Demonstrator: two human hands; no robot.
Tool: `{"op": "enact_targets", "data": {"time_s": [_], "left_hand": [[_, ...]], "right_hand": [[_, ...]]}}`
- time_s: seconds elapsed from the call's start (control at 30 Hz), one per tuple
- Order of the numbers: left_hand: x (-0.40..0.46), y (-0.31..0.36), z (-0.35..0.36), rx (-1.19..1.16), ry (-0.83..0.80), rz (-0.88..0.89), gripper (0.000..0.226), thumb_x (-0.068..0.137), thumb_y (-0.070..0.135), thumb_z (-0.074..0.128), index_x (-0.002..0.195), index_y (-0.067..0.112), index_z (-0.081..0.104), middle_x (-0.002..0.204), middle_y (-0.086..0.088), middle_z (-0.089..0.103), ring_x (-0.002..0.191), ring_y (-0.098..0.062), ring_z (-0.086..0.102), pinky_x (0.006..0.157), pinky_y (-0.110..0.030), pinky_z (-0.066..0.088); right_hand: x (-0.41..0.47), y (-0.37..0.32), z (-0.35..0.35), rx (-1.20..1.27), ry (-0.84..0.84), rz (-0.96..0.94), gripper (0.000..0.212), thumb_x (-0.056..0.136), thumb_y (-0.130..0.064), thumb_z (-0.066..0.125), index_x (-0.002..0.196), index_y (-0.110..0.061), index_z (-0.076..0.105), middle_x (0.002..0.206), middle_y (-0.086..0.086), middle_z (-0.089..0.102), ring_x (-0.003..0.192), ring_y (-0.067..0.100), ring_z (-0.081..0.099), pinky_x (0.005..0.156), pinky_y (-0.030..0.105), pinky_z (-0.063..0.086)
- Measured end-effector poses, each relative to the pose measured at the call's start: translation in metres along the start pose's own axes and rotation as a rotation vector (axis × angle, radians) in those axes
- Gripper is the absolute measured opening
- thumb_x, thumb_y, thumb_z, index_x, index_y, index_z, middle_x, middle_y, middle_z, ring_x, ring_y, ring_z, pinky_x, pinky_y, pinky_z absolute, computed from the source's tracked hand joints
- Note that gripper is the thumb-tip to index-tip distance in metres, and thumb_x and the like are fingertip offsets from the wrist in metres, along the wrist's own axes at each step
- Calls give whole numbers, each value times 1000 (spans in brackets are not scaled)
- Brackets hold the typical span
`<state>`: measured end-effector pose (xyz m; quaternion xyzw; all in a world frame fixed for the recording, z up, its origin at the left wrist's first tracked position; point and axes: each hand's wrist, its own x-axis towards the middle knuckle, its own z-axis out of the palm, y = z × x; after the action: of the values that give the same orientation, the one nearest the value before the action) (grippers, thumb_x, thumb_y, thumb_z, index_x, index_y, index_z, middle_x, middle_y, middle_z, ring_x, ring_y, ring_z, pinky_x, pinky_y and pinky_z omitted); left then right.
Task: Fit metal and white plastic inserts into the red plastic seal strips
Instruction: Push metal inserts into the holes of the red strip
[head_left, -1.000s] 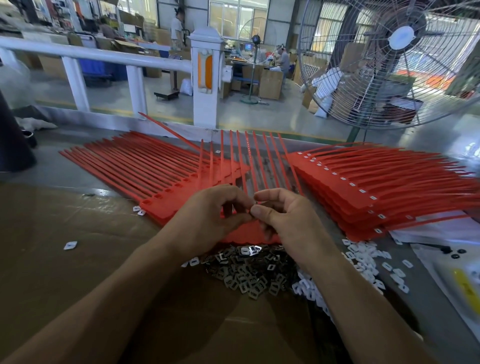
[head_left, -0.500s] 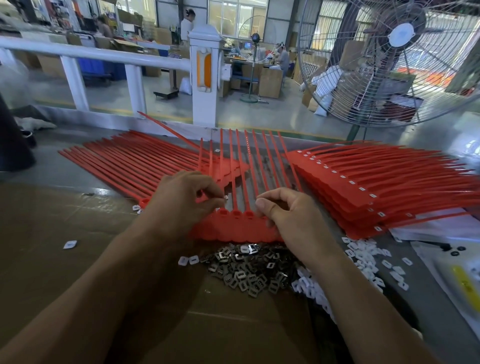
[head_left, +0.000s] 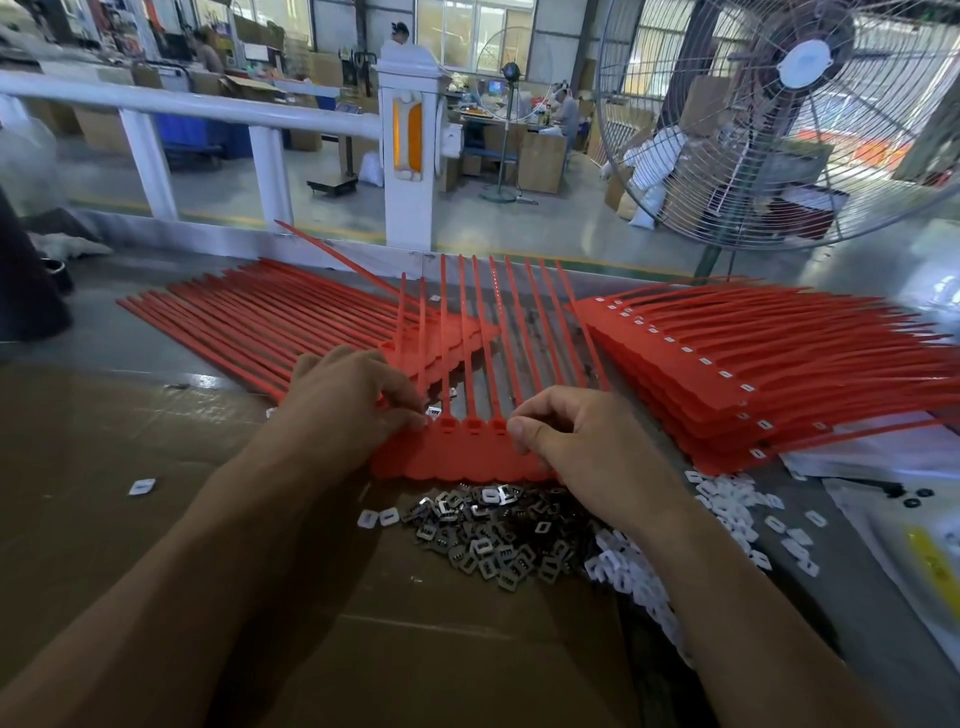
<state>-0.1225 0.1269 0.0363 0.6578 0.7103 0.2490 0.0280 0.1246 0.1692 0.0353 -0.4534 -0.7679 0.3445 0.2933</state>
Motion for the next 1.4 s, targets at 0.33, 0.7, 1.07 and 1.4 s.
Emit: {"op": "enact_targets", "data": {"time_s": [0.33, 0.7, 1.07, 1.4], "left_hand": [[4, -6, 6, -9, 6, -13, 7, 81, 51, 76, 86, 49, 71, 96, 23, 57, 111, -11, 44, 106, -44, 25], [2, -2, 4, -54, -10, -44, 17, 89, 39, 72, 79, 50, 65, 93, 28, 52, 112, -12, 46, 109, -47, 30], [1, -1, 7, -102, 50, -26, 5, 91, 38, 69, 95, 38, 72, 96, 24, 56, 106, -11, 51, 106, -51, 41], [-1, 0, 9, -95, 64, 6, 5, 91, 41, 70, 95, 39, 73, 99, 21, 59, 105, -9, 47, 104, -48, 41]], "right_hand": [[-6, -7, -23, -258, -334, 6, 17, 80, -47, 85, 90, -38, 74, 85, -25, 69, 77, -5, 64, 67, 18, 46], [-5, -4, -23, -361, -378, 8, 10, 86, -32, 83, 86, -34, 74, 85, -21, 68, 76, -11, 62, 60, 12, 47], [-4, -3, -17, -325, -365, -28, 19, 82, -42, 85, 93, -38, 71, 87, -25, 66, 78, -11, 60, 61, 11, 44], [-3, 0, -11, -331, -344, -85, 9, 91, -38, 77, 87, -37, 70, 93, -28, 66, 85, -8, 62, 70, 17, 46]]}}
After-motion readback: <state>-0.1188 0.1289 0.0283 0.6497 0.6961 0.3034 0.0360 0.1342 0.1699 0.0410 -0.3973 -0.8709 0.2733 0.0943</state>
